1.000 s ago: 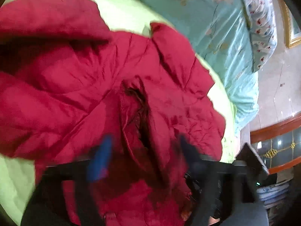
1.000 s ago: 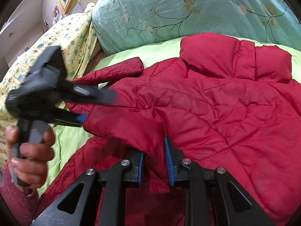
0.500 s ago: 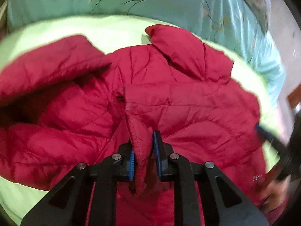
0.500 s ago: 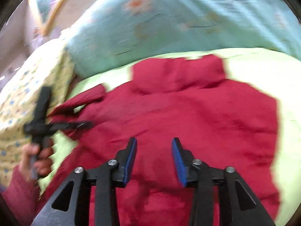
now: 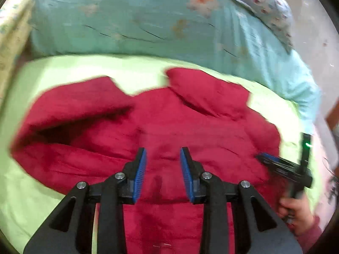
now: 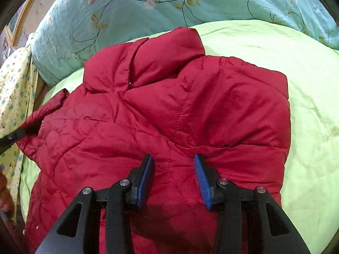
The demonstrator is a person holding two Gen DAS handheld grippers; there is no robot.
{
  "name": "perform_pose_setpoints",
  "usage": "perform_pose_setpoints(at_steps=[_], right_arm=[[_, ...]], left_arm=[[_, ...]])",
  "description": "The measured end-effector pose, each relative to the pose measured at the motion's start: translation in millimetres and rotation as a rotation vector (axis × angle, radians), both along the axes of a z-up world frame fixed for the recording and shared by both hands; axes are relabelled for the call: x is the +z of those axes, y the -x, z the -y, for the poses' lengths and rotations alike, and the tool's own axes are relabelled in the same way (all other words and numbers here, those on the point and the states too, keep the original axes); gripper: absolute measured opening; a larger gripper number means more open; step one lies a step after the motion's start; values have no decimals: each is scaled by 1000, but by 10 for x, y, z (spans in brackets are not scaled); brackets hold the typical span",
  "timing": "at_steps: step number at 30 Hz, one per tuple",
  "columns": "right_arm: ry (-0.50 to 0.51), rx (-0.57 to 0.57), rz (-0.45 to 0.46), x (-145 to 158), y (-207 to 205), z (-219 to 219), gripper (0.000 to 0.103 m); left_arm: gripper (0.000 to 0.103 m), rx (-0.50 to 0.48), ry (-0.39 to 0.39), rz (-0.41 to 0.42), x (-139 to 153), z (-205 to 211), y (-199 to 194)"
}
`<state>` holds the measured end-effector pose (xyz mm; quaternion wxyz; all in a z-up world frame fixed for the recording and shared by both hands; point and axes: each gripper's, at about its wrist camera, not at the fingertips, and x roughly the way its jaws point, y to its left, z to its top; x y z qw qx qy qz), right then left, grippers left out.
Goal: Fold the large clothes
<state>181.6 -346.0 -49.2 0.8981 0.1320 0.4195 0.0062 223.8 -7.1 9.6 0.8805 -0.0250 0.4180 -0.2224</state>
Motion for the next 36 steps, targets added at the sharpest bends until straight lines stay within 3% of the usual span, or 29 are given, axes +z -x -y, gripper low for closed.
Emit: perform_pose_setpoints(at_steps=[3,6,9,12,16,20,31,33,36], right_arm=[[28,0,-4,-1,-14,-50,43],[18,2,-2,61,36,-45,42],[11,-5,59,262,227,-39,43],[28,-2,65,338,289,-38,45],[47,18,-53,49,114,-50,47],[66,18,-50,-68,66,-64,48],[72,22,-38,-90,85,-62,48],[64,22,-39,-85,85,-55,48],[46,21,-35,-64,88,-38,48]], left_arm=[[30,-55,-84,-40,-260,365,-35],[30,-47,-189,-80,-594,561,-110],[30,-37,-177,-77,-727,533,-136],[30,-34,-165,-80,-716,521,-167],[30,-42,-161,-69,-747,494,-130],[30,-48,-148,-69,-755,426,-51],[34,-54,-269,-11,-559,573,63],[36,-47,-286,-3,-511,566,89],[52,-29,-317,0,-444,542,97]])
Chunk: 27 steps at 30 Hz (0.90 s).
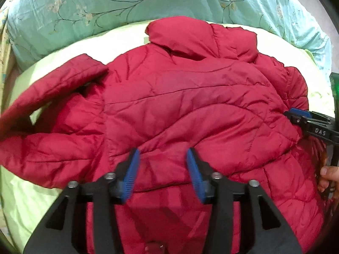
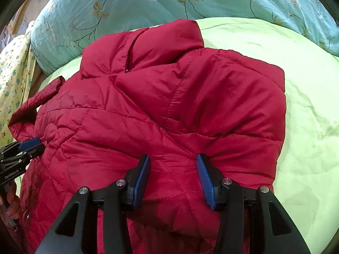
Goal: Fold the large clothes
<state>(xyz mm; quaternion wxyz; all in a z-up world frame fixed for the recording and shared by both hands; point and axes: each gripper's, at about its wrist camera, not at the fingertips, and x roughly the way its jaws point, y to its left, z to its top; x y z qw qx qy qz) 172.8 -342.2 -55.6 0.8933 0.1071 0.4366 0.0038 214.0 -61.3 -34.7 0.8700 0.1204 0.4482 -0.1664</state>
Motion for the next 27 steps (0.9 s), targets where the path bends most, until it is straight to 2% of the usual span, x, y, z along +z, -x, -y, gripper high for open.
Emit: perform_pose_setpoints(at_steps=[2,5,10,12,14,15,20,23,24,25,26,27], right_arm=[[-23,-3,12,45,34,27,48],[-99,-21,55,167,204,116,50],[-112,6,76,327,402,45,52],[-103,17,87,386,487,-2,56],[-116,32,96,425,556,-56,56],[-121,40,97,438,586,-90,56],[-131,75,93,472,674,-251,56],[-161,81,97,483,708,-288,56],[-161,84,98,495,714,-307,57],[-156,90,99,511,718,-324,57],[-150,97,101,528,726,-350,56],[-145,107,104,547,731,-376,56]], left_arm=[[58,16,-36,33,45,-37,17],[59,27,-60,59,120,-119,1],[60,64,-100,107,284,-260,-112],[63,89,-176,161,373,-279,-212],[75,104,-235,193,436,-299,-321],[77,116,-259,213,469,-333,-420],[78,182,-363,193,355,-494,-893],[77,220,-374,131,214,-638,-1180],[75,243,-364,108,164,-718,-1280],[58,253,-343,93,142,-779,-1338],[34,256,-310,73,131,-839,-1366],[28,265,-256,49,132,-927,-1399]])
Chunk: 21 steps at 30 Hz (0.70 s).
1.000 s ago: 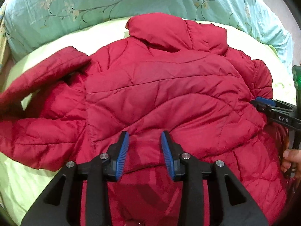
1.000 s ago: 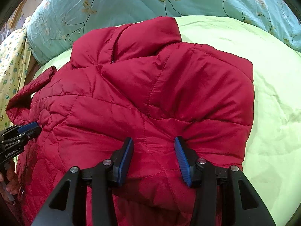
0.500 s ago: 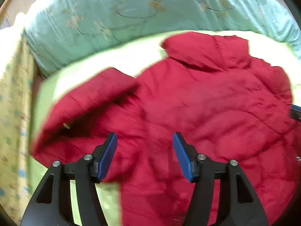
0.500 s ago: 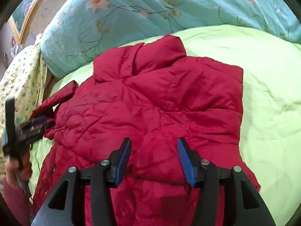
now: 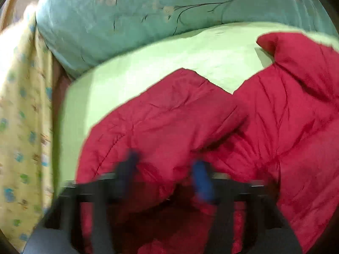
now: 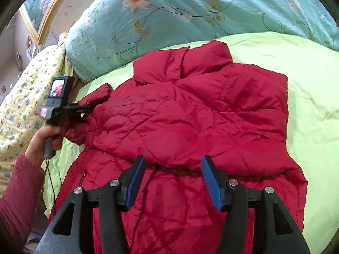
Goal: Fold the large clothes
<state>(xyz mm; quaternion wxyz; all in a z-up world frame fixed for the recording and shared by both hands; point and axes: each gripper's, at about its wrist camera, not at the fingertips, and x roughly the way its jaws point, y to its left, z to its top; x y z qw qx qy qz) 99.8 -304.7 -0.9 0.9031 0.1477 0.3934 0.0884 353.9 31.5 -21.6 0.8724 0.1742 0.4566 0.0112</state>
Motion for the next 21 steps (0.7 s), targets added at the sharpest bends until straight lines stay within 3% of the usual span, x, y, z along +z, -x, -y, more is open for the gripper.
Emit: perform_pose_setpoints(at_steps=[2,7,11,16,21], right_arm=[[5,21,7,22,0,-45,56],[12,26,9,-2,-33,-64,56],[-15,9,-6,-57,-67,-21,57],[-18,-18,-16,-65,-48,48,57],[-59,-81,-29,-74,12,268,58]], left_arm=[[15,10,65,19,58,-110,25],[12,-7,309,77,385,-285,294],[11,-96,493,91,628,-83,629],[11,-198,604,113,756,352,1040],[11,-306,648,106,724,874,1382]])
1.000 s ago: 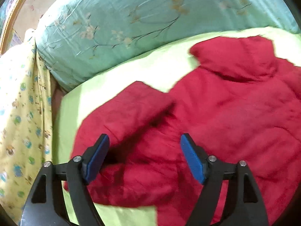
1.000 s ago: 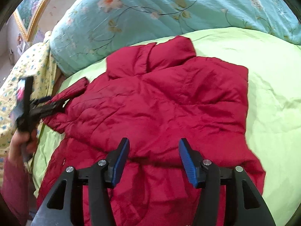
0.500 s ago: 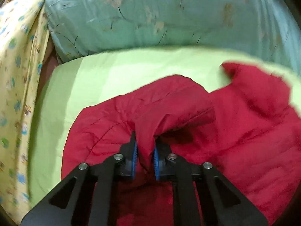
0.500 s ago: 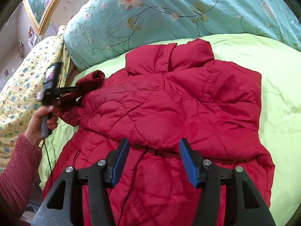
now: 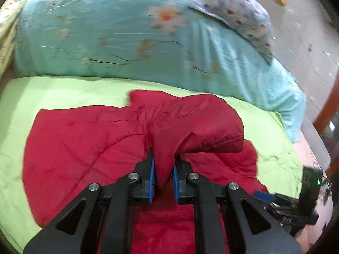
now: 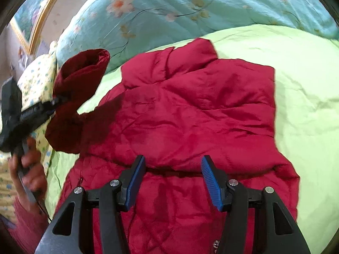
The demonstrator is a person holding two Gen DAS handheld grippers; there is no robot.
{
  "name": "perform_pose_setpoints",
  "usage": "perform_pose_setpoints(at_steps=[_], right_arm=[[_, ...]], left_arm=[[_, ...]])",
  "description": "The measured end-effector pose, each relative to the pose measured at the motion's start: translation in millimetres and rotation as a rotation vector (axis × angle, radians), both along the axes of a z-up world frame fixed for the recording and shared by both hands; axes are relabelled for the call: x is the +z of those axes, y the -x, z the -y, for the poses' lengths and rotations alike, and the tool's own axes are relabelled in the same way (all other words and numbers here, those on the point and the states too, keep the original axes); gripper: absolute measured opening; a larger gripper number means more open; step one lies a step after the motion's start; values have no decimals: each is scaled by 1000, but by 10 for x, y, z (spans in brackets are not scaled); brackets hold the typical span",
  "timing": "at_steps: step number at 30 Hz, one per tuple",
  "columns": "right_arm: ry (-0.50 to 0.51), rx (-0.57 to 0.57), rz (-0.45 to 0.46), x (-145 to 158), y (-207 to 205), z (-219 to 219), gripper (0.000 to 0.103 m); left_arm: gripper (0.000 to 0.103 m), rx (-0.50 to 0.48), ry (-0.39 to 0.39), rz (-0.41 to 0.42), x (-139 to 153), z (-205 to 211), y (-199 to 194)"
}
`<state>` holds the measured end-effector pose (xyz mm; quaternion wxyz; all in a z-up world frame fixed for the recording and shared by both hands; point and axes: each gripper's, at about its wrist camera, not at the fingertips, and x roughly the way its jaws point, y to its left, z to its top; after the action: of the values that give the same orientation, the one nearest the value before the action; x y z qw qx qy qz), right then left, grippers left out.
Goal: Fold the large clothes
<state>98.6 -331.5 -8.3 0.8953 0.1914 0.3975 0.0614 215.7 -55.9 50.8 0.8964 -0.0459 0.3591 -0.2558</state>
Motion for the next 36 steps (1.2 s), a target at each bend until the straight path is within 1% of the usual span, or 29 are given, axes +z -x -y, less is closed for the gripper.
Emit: perform_pose_setpoints(at_steps=[3,8,9,13,17,19,21,23,26,27,28,29,30,31,33,35,36], right_arm=[[-53,-15,12,27,46,135,58],[-153,-24,33,78,78,311,58],[-160,-26,33,85,75,317,58],[-178,-33,42,114,46,375,58],[-272,-36,42,105,-36,479,59],[-368,-23,43,77,-122,540,64],[-474,-4,43,8,-251,596,78],[-530,11,28,-75,-388,608,81],[-579,6,-13,-242,-605,583,80],[-583,9,-17,-267,-643,565,73],[-587,18,-11,-282,-669,544,64],[-584,27,-5,-282,-689,523,42],[-565,19,-7,-275,-705,506,22],[-552,14,-11,-281,-707,510,17],[-521,10,-8,-261,-713,500,12],[-499,3,0,-246,-702,512,10],[-497,0,3,-244,-696,522,9]], left_arm=[[11,-40,1,-9,-123,243,86],[11,-81,-8,-28,-350,579,163],[11,-85,-15,-24,-401,650,207],[12,-88,-31,-9,-515,775,314],[12,-94,-18,-29,-645,839,365],[12,-100,-17,-31,-683,882,386],[12,-95,-22,-21,-693,917,411],[12,-105,-20,-21,-691,954,425],[12,-119,-37,-19,-698,994,448],[13,-119,-51,-16,-704,1007,455],[18,-119,-56,-21,-710,1010,455],[26,-117,-54,-26,-719,1005,452],[30,-115,-54,-37,-732,987,446],[35,-120,-55,-58,-749,970,434],[41,-140,-58,-97,-773,927,436],[51,-152,-61,-123,-774,883,461],[53,-168,-47,-135,-759,839,493]])
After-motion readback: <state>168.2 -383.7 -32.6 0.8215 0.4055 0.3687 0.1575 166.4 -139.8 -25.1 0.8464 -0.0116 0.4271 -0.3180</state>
